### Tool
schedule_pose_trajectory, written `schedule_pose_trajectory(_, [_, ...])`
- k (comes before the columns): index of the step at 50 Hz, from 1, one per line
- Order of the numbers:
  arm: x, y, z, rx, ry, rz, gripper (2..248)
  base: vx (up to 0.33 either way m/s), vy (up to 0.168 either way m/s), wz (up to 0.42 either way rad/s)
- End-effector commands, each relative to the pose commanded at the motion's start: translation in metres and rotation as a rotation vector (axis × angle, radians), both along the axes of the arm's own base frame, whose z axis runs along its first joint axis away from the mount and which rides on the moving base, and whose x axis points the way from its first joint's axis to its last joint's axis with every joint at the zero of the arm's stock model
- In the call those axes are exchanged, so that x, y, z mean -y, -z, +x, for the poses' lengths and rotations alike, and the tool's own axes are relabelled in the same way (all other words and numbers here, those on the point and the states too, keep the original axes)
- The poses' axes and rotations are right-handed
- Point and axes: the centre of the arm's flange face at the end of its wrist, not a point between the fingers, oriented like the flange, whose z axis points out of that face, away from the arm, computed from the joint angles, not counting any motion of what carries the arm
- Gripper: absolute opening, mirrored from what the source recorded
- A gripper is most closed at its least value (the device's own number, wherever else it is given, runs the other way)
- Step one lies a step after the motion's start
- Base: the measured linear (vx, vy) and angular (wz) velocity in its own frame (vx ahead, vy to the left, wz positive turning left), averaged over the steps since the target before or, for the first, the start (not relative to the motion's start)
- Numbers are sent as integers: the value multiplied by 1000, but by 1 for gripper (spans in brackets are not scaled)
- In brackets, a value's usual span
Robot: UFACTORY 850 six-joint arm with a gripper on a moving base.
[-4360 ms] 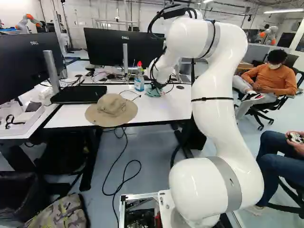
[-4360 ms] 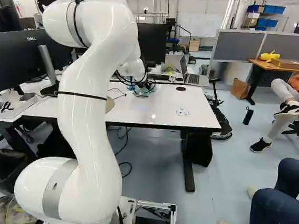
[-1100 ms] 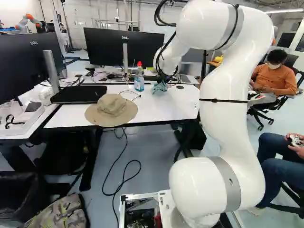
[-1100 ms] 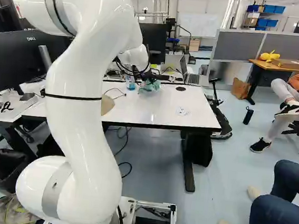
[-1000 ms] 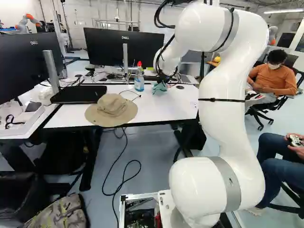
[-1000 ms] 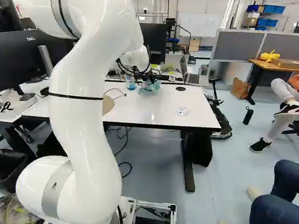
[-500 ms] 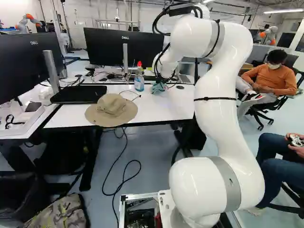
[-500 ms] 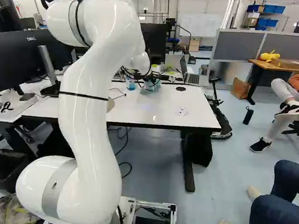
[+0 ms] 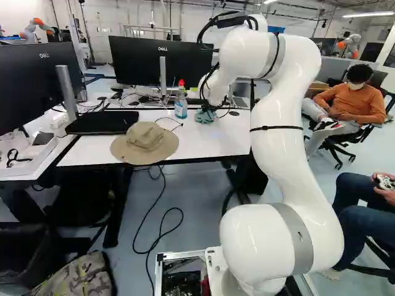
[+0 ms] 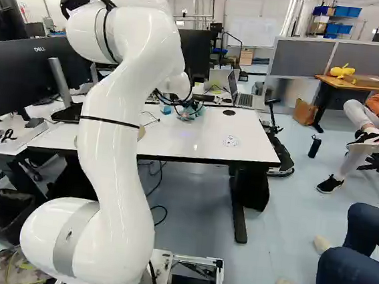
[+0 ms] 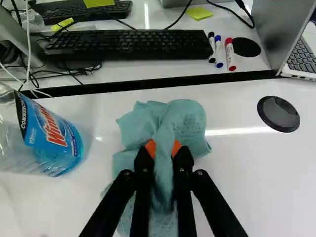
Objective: Clean the table with the green towel
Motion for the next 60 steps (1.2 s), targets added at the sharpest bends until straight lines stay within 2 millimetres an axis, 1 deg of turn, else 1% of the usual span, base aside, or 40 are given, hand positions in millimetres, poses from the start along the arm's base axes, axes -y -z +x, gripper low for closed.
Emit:
schedule_pose_trajectory(12, [0, 0, 0, -5, 0, 0, 53, 0, 0, 0])
schedule_pose_trajectory(29, [0, 4, -4, -57, 0, 3, 53, 0, 0, 0])
schedule_pose_trajectory(60, [0, 3, -3, -54, 0, 3, 53, 0, 0, 0])
